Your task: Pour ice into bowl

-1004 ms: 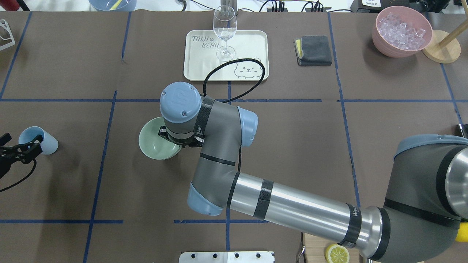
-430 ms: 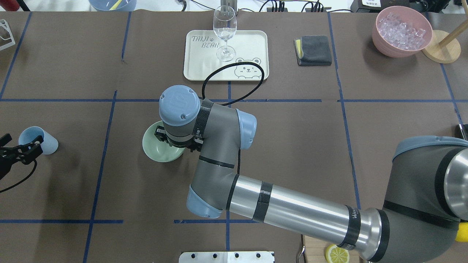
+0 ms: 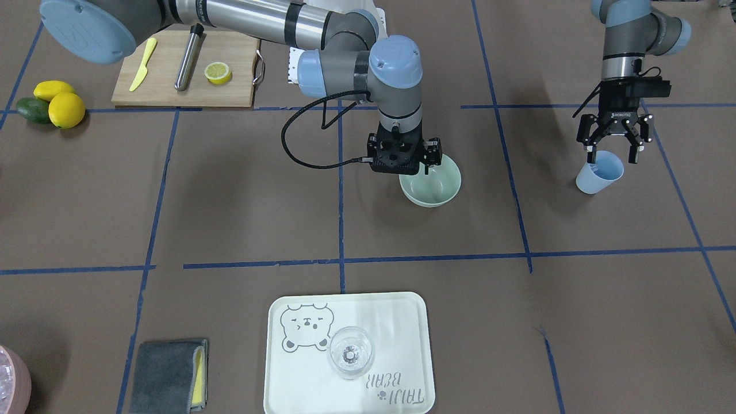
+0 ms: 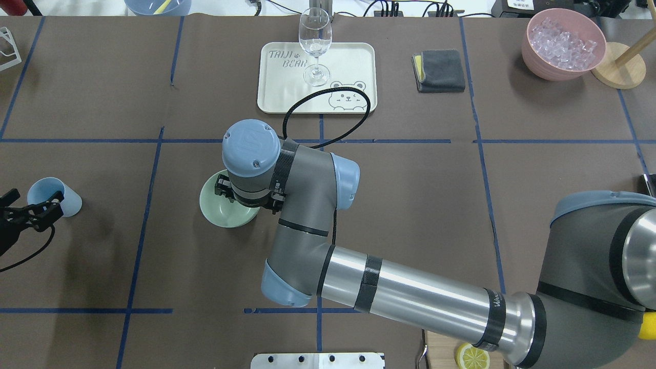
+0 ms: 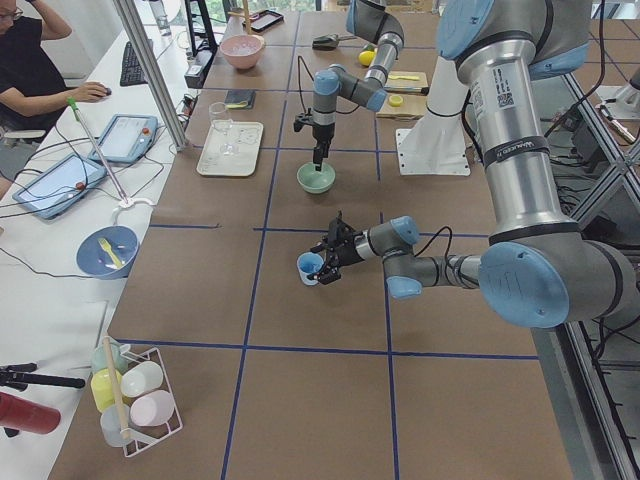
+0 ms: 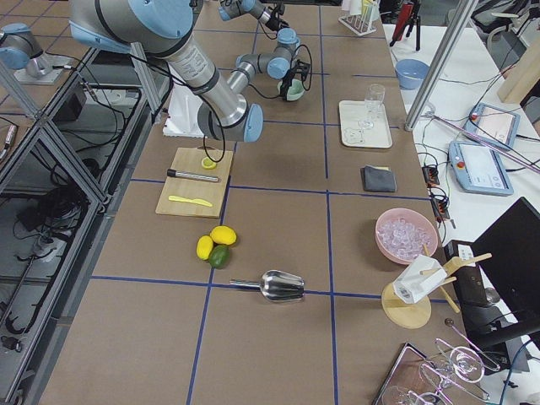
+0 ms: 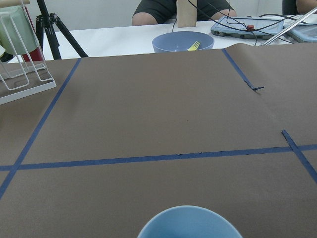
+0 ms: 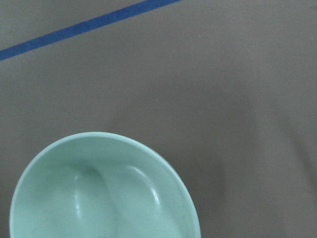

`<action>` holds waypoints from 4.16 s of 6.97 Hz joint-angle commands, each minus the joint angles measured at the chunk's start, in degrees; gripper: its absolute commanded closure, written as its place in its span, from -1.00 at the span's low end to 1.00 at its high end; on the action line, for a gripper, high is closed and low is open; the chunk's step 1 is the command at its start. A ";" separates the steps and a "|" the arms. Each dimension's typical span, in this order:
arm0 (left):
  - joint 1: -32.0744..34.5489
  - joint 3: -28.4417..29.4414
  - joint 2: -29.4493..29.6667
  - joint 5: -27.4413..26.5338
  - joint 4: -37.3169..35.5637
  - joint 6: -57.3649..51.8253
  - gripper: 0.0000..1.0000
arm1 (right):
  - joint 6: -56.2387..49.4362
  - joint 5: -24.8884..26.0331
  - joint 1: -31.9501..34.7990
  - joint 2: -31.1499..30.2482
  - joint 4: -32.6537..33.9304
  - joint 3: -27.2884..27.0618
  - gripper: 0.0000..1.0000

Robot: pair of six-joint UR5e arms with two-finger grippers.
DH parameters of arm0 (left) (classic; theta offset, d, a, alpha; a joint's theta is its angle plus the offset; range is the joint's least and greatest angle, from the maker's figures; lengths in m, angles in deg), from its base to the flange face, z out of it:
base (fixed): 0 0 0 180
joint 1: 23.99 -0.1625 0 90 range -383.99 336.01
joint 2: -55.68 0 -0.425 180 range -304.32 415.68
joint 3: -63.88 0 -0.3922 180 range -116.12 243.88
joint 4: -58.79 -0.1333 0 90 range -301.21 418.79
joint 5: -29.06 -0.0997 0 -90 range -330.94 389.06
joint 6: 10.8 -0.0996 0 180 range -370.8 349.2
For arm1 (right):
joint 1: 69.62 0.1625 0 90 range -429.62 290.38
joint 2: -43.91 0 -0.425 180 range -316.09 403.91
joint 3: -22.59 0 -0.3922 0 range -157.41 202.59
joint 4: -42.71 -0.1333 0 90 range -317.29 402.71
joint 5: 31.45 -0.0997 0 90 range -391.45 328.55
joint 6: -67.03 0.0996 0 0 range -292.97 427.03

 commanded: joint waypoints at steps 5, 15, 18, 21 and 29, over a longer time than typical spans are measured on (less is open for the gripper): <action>0.05 -0.46 0.54 0.21 -0.05 -0.18 -1.00 | 0.03 -0.07 0.08 -0.10 0.00 -0.30 -1.00; -1.34 2.18 0.63 1.70 -0.31 2.01 -1.00 | -0.14 -1.12 1.93 -0.71 0.26 -3.29 -1.00; -1.44 5.95 5.45 -2.31 -0.40 1.93 -1.00 | -0.05 -1.04 2.11 -0.80 0.17 -3.46 -1.00; -1.44 8.42 5.81 -5.42 -0.31 1.49 -1.00 | -0.05 -1.04 2.20 -0.89 0.17 -3.55 -1.00; -1.09 6.16 7.05 -5.07 -0.05 0.97 1.00 | -0.05 -1.64 3.51 -3.79 0.61 -8.91 -1.00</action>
